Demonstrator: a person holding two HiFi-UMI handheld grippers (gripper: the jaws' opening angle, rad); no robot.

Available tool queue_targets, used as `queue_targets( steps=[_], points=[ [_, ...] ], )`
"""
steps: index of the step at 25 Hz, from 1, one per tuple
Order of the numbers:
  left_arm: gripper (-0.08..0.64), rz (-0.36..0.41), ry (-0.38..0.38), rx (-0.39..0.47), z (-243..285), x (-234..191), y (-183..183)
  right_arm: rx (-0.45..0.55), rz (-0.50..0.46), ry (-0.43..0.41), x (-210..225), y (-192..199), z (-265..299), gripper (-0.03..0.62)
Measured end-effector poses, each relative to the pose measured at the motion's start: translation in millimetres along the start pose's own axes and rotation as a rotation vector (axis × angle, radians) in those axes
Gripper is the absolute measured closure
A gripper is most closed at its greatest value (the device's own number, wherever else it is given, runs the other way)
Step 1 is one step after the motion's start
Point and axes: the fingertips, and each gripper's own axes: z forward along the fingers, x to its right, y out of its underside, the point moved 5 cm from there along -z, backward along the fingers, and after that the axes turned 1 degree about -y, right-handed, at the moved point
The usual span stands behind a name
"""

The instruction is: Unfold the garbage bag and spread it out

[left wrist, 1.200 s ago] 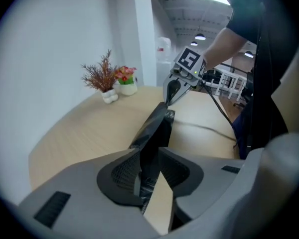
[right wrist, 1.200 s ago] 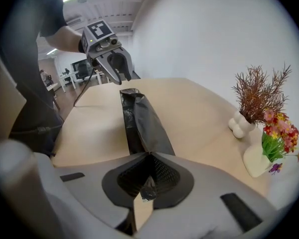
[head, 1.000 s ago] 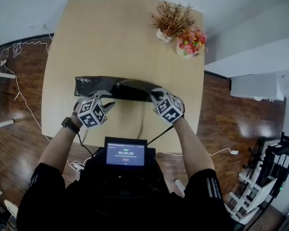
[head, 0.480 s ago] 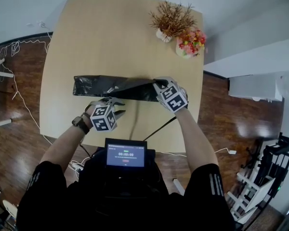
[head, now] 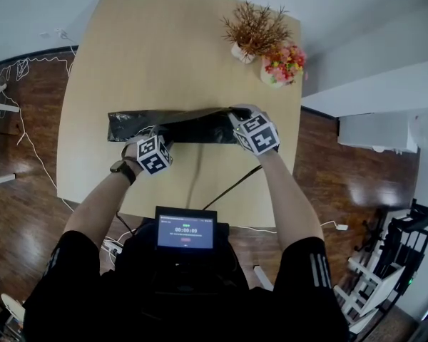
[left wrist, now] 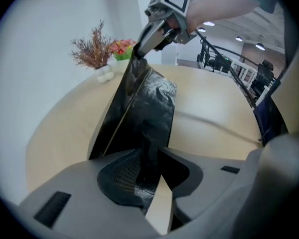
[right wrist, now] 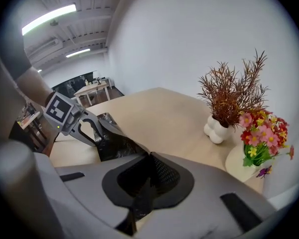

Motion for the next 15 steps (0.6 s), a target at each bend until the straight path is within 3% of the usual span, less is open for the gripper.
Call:
queue_targets(
  steps=[4, 9, 15],
  points=[
    [0.446, -0.066, 0.1, -0.09, 21.2, -2.9, 18.0, -0.025, 0.027, 0.002, 8.5, 3.3, 9.0, 0.586],
    [0.463, -0.153, 0.221, -0.108, 18.5, -0.5, 20.0, -0.055, 0.063, 0.002, 18.6, 9.2, 18.1, 0.586],
    [0.445, -0.072, 0.332, -0.185, 7.8, 15.9, 30.0, -0.088, 0.095, 0.004, 27.5, 13.3, 25.2, 0.586]
  ],
)
